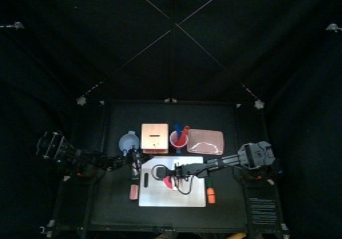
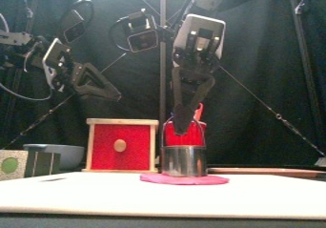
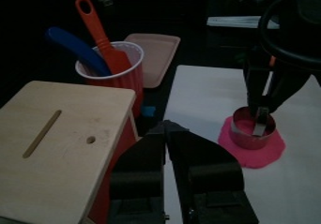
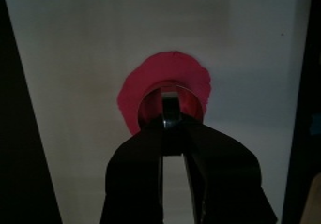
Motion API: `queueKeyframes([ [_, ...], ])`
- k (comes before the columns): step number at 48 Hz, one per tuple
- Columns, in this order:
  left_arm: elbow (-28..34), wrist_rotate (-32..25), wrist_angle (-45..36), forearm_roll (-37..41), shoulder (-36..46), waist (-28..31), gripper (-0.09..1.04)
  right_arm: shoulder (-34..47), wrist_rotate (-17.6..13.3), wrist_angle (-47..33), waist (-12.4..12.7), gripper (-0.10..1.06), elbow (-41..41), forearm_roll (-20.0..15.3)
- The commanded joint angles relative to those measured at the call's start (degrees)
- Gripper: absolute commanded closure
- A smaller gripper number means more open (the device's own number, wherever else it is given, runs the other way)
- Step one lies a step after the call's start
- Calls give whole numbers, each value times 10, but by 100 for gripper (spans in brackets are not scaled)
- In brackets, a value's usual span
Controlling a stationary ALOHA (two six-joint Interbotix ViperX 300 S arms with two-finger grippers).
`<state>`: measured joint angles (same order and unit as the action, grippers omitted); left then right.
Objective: Get the cutter from the drawer then cut the dough then place the extra dough in the bowl
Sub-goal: Cut the dough
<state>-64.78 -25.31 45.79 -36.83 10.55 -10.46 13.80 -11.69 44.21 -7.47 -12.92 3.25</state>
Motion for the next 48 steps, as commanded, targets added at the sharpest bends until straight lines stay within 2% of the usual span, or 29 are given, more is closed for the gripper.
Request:
queueKeyframes([
  [1, 6, 0, 4, -1, 6, 2, 52, -4, -2, -9, 1, 49, -2, -2],
  [18, 1, -4, 4, 5, 6, 2, 51, -28, -4, -28, 0, 21, -1, 2],
  [32, 4, -4, 4, 13, 6, 2, 50, -98, -4, -62, 2, 20, -22, 23],
  [42, 13, 0, 4, 21, 6, 2, 50, -159, -3, -159, 4, 20, -103, 59],
  [48, 21, 0, 2, 20, 6, 2, 50, -193, -4, -293, 11, 20, -181, 80],
])
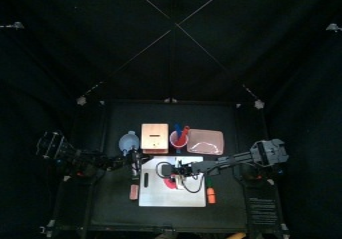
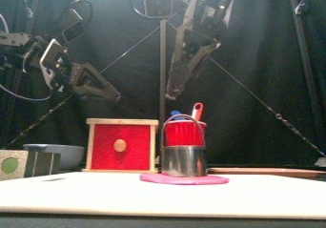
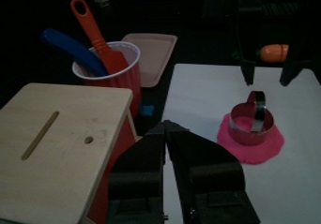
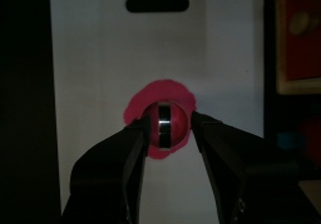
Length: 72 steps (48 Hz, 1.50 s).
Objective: Get the cutter from the drawer then cut the dough then place the extra dough in the bowl
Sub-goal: Cut the dough
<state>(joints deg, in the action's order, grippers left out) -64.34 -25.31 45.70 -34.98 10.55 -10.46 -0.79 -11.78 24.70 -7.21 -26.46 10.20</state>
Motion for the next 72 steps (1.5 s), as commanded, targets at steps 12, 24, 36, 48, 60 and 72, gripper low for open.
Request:
queueKeyframes([
  [12, 30, -4, 3, 8, 5, 9, 50, -98, 3, -369, 47, 20, -170, -12],
  [24, 32, -4, 4, 21, -8, 18, 50, -76, -2, -405, 67, 20, -227, 6],
  [36, 54, -4, 30, 50, -23, 10, 50, -69, 4, -463, 65, 20, -241, 3],
  [48, 57, 56, 171, 146, -122, -33, 51, -45, 5, -621, 55, 20, -305, -23],
  [60, 99, 181, 211, 196, -221, -61, 51, 0, 7, -685, 25, 20, -316, -70],
  [72, 96, 190, 204, 200, -221, -75, 46, 29, 8, -717, 1, 20, -308, -120],
])
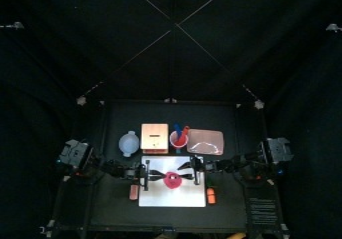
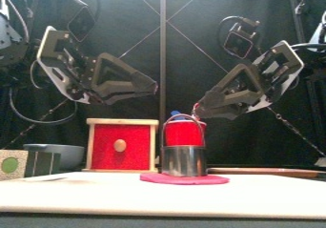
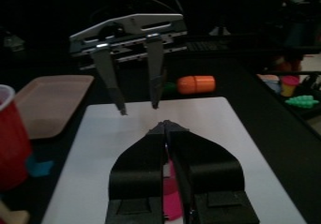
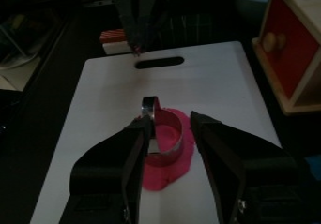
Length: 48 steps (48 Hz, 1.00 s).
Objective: Get the cutter from the drawer then cut the dough then place the extra dough in the bowl
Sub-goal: Cut the dough
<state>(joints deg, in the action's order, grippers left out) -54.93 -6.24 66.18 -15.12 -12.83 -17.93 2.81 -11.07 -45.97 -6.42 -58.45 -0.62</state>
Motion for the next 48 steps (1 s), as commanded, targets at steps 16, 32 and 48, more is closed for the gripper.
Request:
queueKeyframes([
  [16, 11, 1, -45, -53, -2, 12, -1, -3, 2, -6, -28, 20, 18, -18],
  [32, 47, -2, -58, -50, -36, 30, -2, 33, 2, 0, -34, 20, 19, -32],
  [48, 67, -3, -100, -44, -52, 30, 10, 47, 2, 3, -33, 20, 34, -32],
])
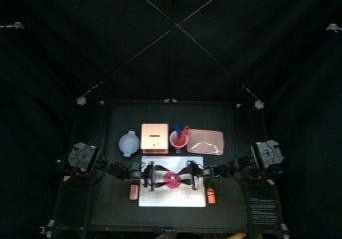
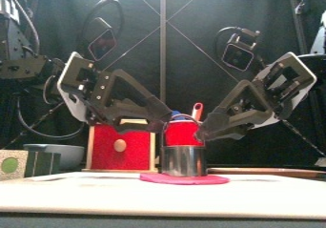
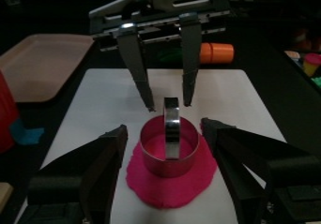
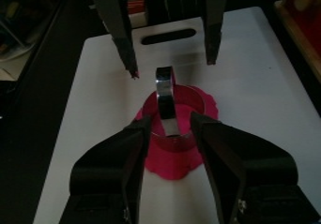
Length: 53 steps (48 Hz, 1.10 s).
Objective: Get the cutter from the drawer then cut the dough then place the extra dough in the bowl
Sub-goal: Cut the dough
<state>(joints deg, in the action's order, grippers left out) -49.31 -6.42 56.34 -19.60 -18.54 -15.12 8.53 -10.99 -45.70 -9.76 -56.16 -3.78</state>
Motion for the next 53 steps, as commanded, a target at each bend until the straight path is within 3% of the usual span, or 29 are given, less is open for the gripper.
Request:
queueKeyframes([
  [1, 11, 0, -2, -1, 4, 2, 11, -10, 1, 1, 0, 20, 12, -1],
  [12, 11, 0, -4, 0, 1, 2, 26, -1, 1, 14, 0, 20, 23, 0],
  [24, 11, 1, -23, -1, -1, 2, 28, 6, 1, 26, 0, 21, 32, 0],
  [34, 14, -1, -25, 1, -2, 2, 30, 7, 1, 34, 0, 32, 34, 2],
  [42, 14, -4, -38, 6, -2, 2, 36, 7, 0, 40, 0, 39, 34, 2],
  [53, 12, -3, -70, 13, -1, 2, 44, 11, -2, 69, 1, 39, 35, -1],
])
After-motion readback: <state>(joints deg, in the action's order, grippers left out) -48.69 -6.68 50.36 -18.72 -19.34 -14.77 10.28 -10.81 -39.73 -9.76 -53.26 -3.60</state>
